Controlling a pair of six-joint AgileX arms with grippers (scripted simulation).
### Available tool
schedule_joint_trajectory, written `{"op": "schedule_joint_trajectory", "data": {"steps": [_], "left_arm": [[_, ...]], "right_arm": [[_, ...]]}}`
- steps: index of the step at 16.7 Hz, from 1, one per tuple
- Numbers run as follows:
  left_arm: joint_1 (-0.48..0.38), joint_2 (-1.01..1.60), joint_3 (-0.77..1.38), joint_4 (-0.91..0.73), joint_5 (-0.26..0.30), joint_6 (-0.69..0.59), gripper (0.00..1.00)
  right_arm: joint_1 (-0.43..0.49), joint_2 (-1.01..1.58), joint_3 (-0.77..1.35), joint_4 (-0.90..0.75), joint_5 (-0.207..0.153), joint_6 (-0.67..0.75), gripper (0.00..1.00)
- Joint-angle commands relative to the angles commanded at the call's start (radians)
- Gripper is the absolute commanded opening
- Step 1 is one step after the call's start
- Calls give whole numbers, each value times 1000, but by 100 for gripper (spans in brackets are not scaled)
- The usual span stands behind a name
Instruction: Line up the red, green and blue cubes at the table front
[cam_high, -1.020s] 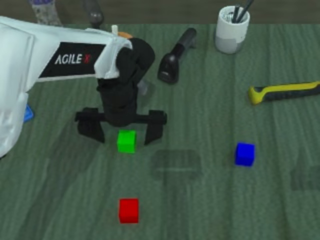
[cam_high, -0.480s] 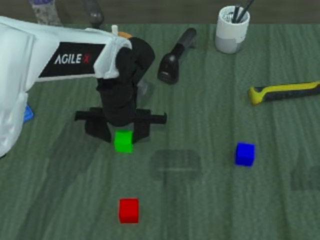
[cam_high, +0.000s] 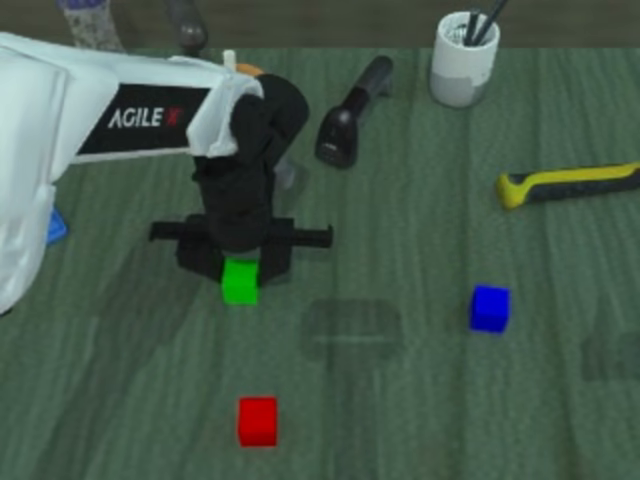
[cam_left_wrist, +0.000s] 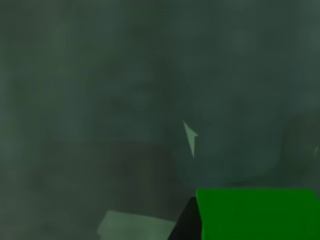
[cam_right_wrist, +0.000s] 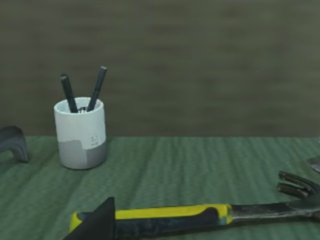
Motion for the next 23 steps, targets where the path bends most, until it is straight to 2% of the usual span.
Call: {"op": "schedule_joint_trajectory", "data": {"steps": [4, 11, 17, 20, 23], "left_arm": [[0, -48, 21, -37, -14, 11, 0], [16, -125, 141, -238, -15, 9, 0], [10, -131, 149, -251, -16, 8, 0], [-57, -148, 131, -255, -17, -62, 0], [-183, -192, 85, -259, -21, -210, 0]], "right_arm": [[0, 0, 0, 0, 0, 0, 100], [0, 0, 0, 0, 0, 0, 100], [0, 0, 0, 0, 0, 0, 100], [0, 0, 0, 0, 0, 0, 100], [0, 0, 0, 0, 0, 0, 100]]}}
